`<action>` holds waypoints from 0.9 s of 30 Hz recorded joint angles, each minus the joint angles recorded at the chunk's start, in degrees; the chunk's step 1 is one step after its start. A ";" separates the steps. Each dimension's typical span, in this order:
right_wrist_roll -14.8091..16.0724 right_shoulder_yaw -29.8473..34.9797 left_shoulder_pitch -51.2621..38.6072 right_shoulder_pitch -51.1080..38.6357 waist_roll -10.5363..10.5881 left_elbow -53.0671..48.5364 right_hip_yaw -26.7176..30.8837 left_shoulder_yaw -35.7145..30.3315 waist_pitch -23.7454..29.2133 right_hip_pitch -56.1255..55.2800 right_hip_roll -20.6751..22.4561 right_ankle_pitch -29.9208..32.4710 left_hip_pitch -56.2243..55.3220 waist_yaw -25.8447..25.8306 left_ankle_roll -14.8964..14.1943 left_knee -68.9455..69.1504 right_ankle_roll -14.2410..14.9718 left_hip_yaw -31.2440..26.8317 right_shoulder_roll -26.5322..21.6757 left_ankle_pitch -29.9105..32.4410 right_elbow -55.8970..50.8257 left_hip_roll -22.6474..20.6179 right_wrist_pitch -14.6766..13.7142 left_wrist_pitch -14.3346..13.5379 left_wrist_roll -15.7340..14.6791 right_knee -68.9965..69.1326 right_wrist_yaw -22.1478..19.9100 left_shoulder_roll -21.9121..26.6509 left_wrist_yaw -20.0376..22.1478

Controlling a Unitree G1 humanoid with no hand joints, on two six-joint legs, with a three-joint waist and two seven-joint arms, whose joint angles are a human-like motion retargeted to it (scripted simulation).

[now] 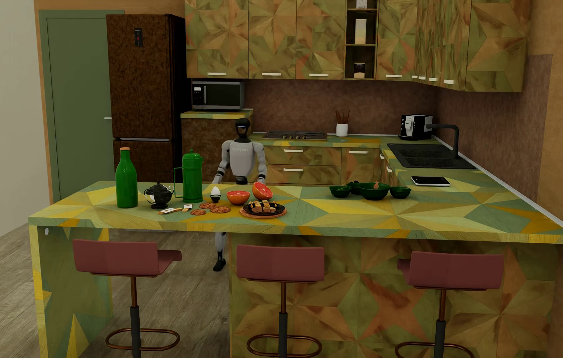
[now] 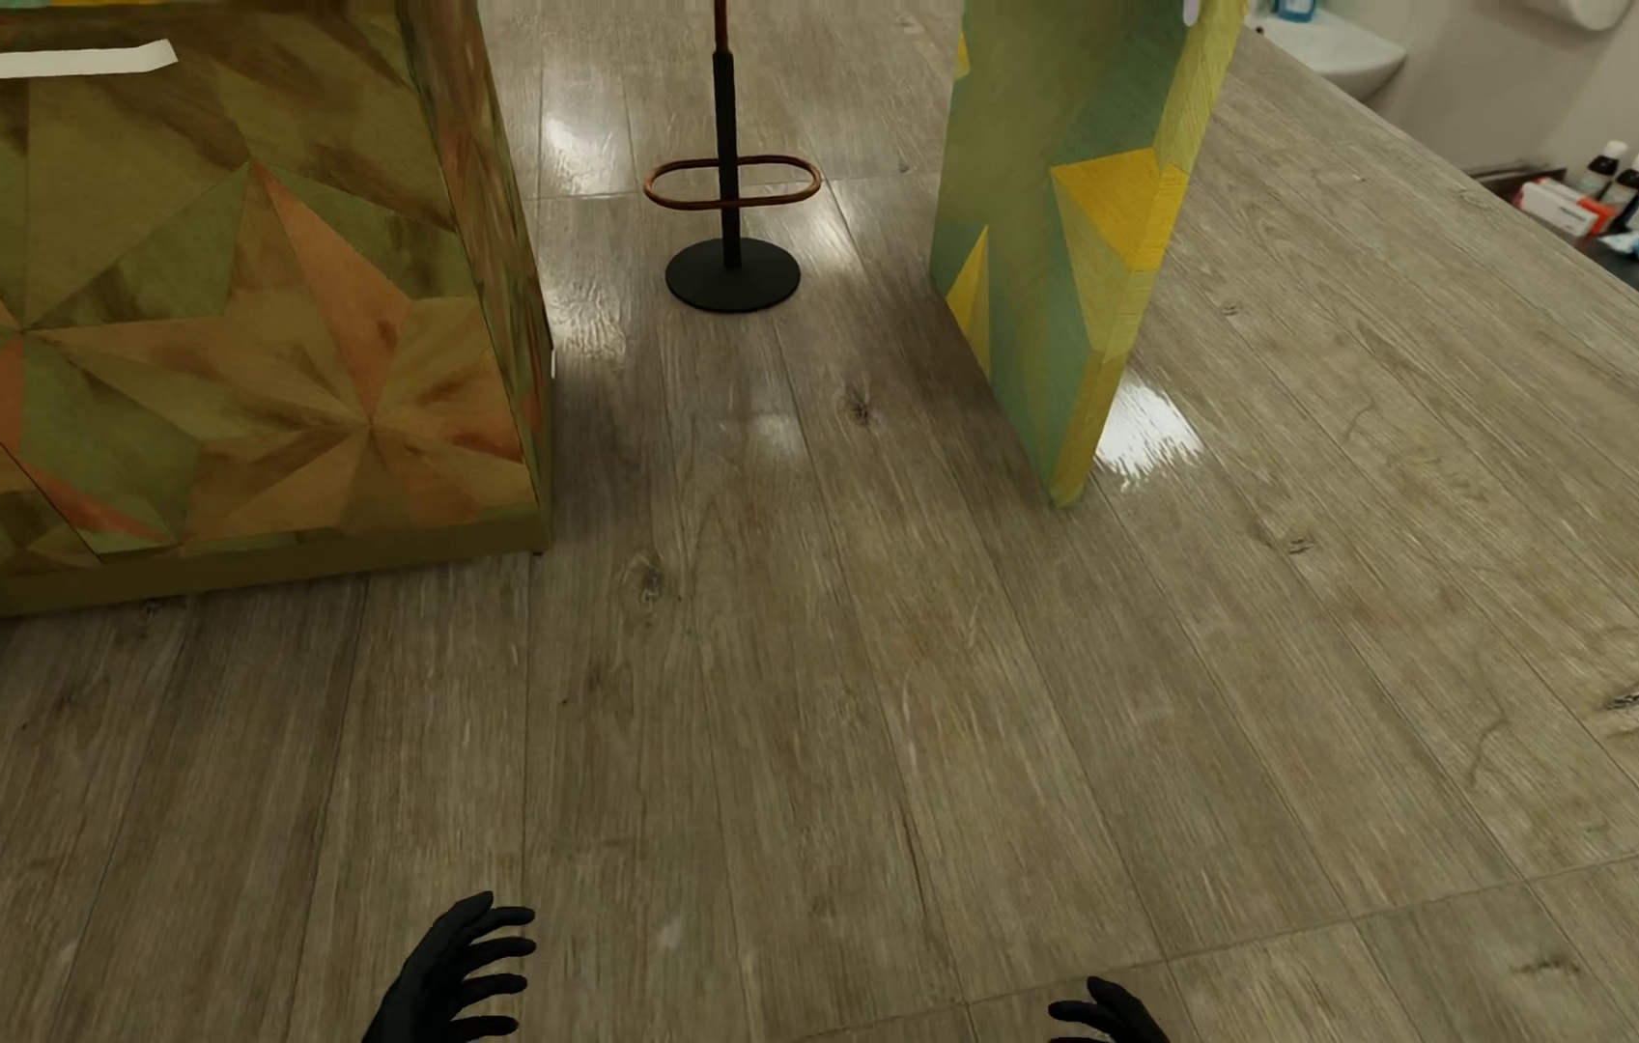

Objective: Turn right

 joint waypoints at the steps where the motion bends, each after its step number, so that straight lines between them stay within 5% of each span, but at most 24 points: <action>1: 0.20 0.41 -0.18 1.26 -0.27 0.16 -0.31 0.28 0.29 0.77 -0.51 -0.48 0.92 -0.40 0.08 -0.47 -0.29 -0.07 -0.06 0.01 0.71 -0.35 -0.24 -0.95 0.40 0.14 -0.33 0.48 0.45; 7: 0.40 1.25 -1.19 2.88 0.08 1.17 -0.51 0.79 1.62 2.18 -0.38 0.67 2.43 -2.01 -0.17 -2.13 0.50 0.26 1.80 -0.04 -0.70 0.11 1.11 -0.08 1.14 -1.79 -3.03 1.24 -1.71; 11: -2.92 0.06 -1.23 -0.77 1.02 0.55 -0.11 -0.21 2.73 2.58 -0.42 0.28 3.16 -1.84 -0.02 -2.55 0.66 0.75 0.93 -0.44 0.64 0.08 -0.28 1.70 1.66 -1.96 -3.10 -1.31 -2.94; 17: -2.50 0.48 -0.15 0.24 0.81 0.63 0.00 -0.06 3.12 2.06 -0.72 -0.44 3.17 -1.70 -0.07 -3.00 0.59 0.89 1.55 -0.58 -1.22 -0.19 -3.09 -1.82 2.46 -1.32 -3.30 -0.23 1.08; 20: -2.50 0.73 -0.15 -0.62 0.52 1.11 0.15 0.54 3.43 2.50 -0.05 0.28 3.68 -2.26 -0.38 -3.68 0.29 1.08 0.70 -0.18 -0.84 0.45 -1.84 -1.31 2.75 -2.28 -2.47 0.62 2.43; 27: 0.29 0.62 0.15 0.33 0.54 0.39 -0.18 0.15 1.41 2.13 -0.14 0.68 2.92 -0.29 -0.36 -3.23 0.31 0.66 0.96 0.10 -0.94 0.35 0.09 0.78 0.77 -2.30 -2.78 0.10 -3.16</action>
